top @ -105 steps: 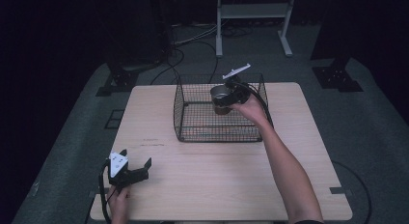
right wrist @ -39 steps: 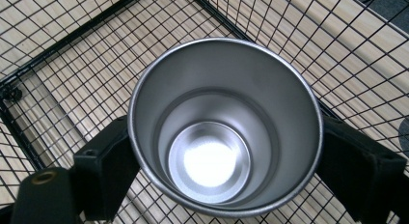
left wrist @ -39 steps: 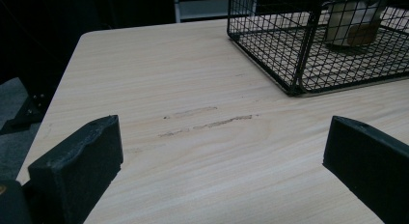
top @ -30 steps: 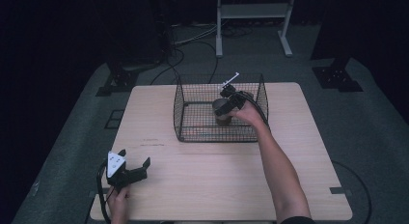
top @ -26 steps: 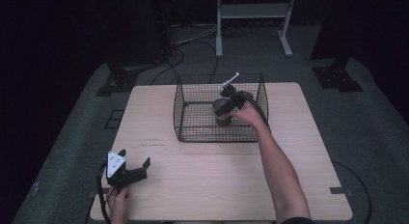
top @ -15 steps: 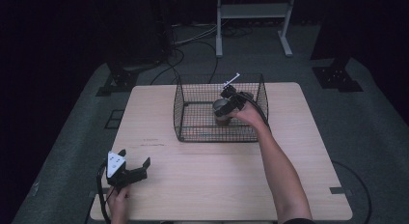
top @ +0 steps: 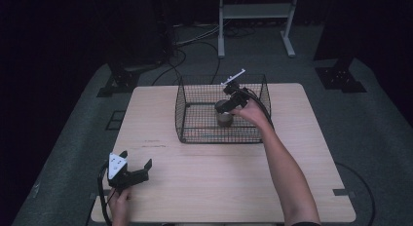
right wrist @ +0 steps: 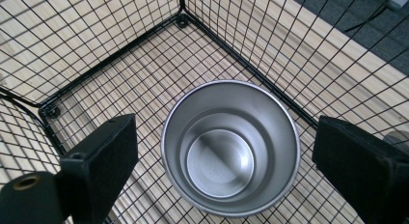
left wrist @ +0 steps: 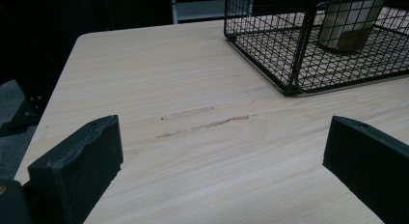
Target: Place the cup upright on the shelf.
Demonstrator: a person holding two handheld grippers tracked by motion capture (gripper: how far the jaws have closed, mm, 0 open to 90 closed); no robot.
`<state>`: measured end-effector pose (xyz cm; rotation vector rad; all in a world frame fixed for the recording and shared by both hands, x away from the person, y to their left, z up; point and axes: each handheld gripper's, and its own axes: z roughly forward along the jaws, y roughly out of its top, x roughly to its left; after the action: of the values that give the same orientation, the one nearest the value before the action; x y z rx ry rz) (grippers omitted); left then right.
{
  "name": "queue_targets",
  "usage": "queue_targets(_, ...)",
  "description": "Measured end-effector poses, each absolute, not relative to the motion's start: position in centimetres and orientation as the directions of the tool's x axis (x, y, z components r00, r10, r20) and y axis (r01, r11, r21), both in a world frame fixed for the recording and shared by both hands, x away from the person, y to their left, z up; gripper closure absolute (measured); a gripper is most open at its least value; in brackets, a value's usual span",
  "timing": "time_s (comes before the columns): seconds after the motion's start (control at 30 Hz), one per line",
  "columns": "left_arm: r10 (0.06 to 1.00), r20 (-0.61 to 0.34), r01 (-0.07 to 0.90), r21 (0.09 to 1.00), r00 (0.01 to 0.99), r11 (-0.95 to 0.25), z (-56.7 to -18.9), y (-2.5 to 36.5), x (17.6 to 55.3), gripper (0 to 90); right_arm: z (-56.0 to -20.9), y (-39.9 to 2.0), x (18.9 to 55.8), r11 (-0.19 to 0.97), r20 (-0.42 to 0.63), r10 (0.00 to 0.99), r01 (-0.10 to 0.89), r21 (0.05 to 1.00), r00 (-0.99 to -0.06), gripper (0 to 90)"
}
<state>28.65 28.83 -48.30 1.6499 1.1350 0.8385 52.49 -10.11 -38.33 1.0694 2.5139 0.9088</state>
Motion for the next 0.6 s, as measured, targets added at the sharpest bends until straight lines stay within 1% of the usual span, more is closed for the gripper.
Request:
queue_targets(0.13, 0.941, 0.019, 0.306, 0.943, 0.337, -0.129, -48.3, 28.9, 28.7, 0.0, -37.7, -10.4, 52.0, 0.525, 0.015, 0.717, 0.555, 0.645, -0.697, 8.4)
queue_targets(0.3, 0.939, 0.026, 0.303, 0.943, 0.342, -0.137, -48.3, 28.9, 28.6, 0.0, -36.4, -10.7, 50.7, 0.528, 0.009, 0.693, 0.517, 0.674, -0.720, 8.8)
queue_targets(0.37, 0.939, 0.027, 0.303, 0.943, 0.342, -0.137, -48.3, 28.9, 28.6, 0.0, -35.7, -11.0, 49.9, 0.516, 0.027, 0.682, 0.507, 0.690, -0.731, 8.9)
queue_targets(0.6, 0.939, 0.030, 0.303, 0.942, 0.342, -0.140, -48.3, 28.9, 28.6, 0.0, -34.8, -12.0, 48.1, 0.506, 0.033, 0.662, 0.479, 0.717, -0.749, 9.0)
